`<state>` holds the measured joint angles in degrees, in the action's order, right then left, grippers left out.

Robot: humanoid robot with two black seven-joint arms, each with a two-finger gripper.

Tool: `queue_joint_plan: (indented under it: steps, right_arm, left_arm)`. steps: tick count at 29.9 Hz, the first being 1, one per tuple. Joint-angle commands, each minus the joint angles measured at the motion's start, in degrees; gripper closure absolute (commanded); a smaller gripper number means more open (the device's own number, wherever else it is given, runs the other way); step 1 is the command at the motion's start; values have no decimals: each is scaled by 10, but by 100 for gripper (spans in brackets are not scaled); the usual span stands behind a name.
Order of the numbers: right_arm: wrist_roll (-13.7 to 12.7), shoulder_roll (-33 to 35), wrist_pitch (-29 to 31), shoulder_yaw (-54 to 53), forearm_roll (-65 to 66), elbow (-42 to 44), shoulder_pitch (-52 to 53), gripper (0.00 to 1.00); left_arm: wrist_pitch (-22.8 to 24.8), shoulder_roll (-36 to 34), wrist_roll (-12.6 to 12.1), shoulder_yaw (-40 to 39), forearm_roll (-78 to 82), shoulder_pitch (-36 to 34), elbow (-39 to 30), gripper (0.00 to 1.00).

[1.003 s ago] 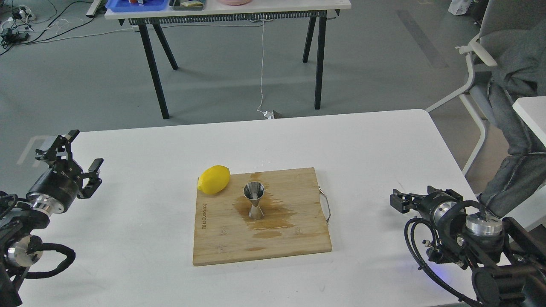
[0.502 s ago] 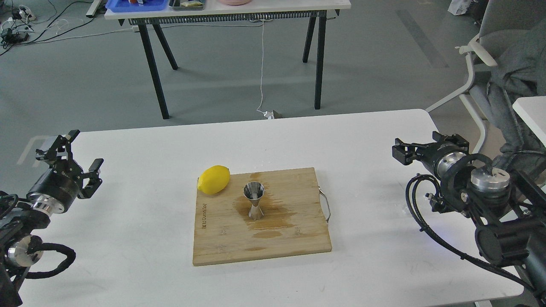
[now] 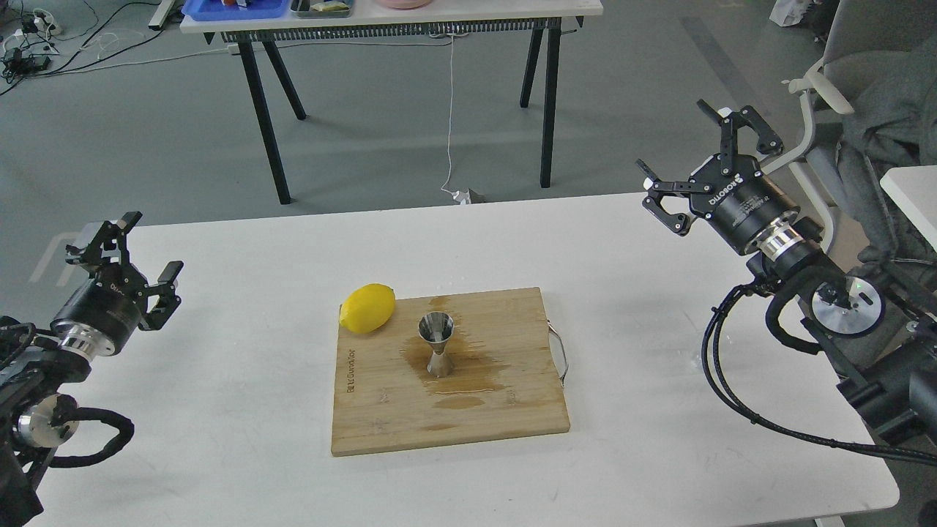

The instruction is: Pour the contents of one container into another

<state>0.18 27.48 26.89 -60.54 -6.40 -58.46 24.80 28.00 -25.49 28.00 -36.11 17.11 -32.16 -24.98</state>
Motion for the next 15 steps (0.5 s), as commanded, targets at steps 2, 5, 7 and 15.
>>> queue_joint_plan:
  steps: [2,5,7,15]
  right_arm:
    - [0,-3,11,-4,2,111,-16,1]
    - [1,-5,11,-8,1,129,-16,1]
    - [0,-4,11,-11,2,129,-16,1]
    - [2,-7,11,-10,3,130,-14,1]
  left_arm:
    - [0,0,0,-2,-1,-7,-5,1]
    - [0,-3,0,-1,-1,-11,-21,1]
    - [0,-4,0,-2,-1,-16,-27,1]
    - [0,-2,0,-3,-1,-30,-41,1]
